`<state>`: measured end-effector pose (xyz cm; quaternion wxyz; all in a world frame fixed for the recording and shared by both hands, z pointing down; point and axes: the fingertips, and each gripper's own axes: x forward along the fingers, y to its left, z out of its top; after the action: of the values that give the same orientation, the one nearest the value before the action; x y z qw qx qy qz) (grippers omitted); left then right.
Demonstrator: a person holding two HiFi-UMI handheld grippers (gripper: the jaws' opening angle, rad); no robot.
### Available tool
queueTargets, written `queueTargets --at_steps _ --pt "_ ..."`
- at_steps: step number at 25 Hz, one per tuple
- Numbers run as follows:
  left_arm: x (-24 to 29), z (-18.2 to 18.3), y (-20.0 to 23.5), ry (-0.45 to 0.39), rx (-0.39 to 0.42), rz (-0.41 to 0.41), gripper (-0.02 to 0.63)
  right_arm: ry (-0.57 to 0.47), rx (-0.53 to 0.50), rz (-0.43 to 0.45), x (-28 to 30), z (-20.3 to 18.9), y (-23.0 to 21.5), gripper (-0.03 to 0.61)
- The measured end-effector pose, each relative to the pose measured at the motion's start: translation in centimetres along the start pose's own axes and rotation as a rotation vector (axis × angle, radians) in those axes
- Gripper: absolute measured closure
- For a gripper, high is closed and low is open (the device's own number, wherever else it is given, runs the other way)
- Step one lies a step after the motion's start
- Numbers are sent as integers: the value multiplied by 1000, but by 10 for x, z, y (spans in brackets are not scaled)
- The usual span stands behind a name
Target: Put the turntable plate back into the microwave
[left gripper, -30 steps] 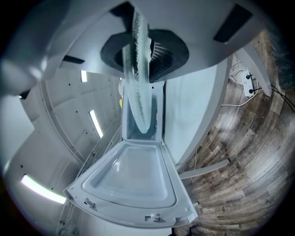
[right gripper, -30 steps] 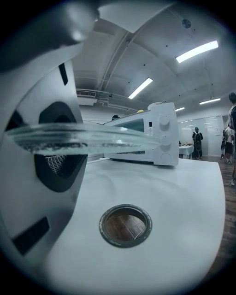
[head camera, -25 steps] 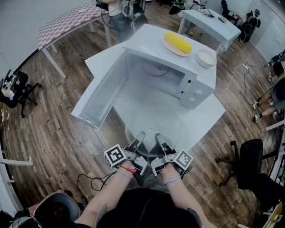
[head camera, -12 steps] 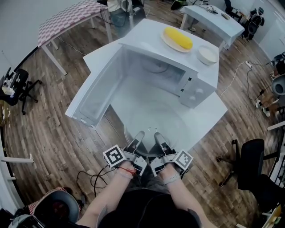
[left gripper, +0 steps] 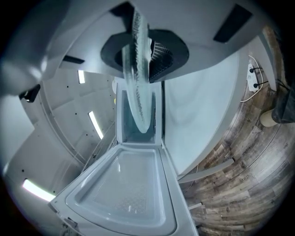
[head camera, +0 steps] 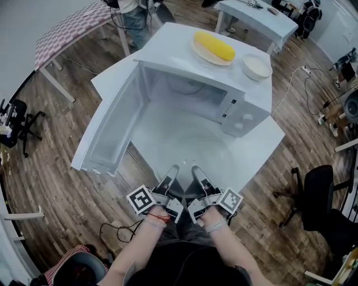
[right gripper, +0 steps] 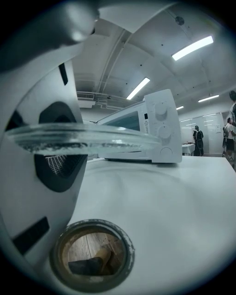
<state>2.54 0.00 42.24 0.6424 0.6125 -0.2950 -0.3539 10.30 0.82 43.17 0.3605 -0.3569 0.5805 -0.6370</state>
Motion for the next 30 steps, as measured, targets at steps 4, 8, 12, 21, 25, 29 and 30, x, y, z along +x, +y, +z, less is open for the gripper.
queueTargets --at_steps 4,8,12,21,25,29,30 --pt "5 12 2 3 2 -3 583 -5 3 13 12 -1 -2 526" --pt "10 24 8 -4 11 7 583 -1 -4 4 25 2 -8 525" --pt "21 35 12 -4 20 1 583 -4 -11 6 39 8 -10 525" --pt "45 53 15 -3 14 -11 583 -8 -22 12 66 21 -10 526" --pt "54 58 16 2 11 -17 583 -16 -20 10 74 26 -11 525" --pt "63 64 19 10 11 -15 583 -26 -34 7 82 34 -12 526" --pt "66 66 20 11 11 -13 583 -26 -37 9 85 36 -11 526"
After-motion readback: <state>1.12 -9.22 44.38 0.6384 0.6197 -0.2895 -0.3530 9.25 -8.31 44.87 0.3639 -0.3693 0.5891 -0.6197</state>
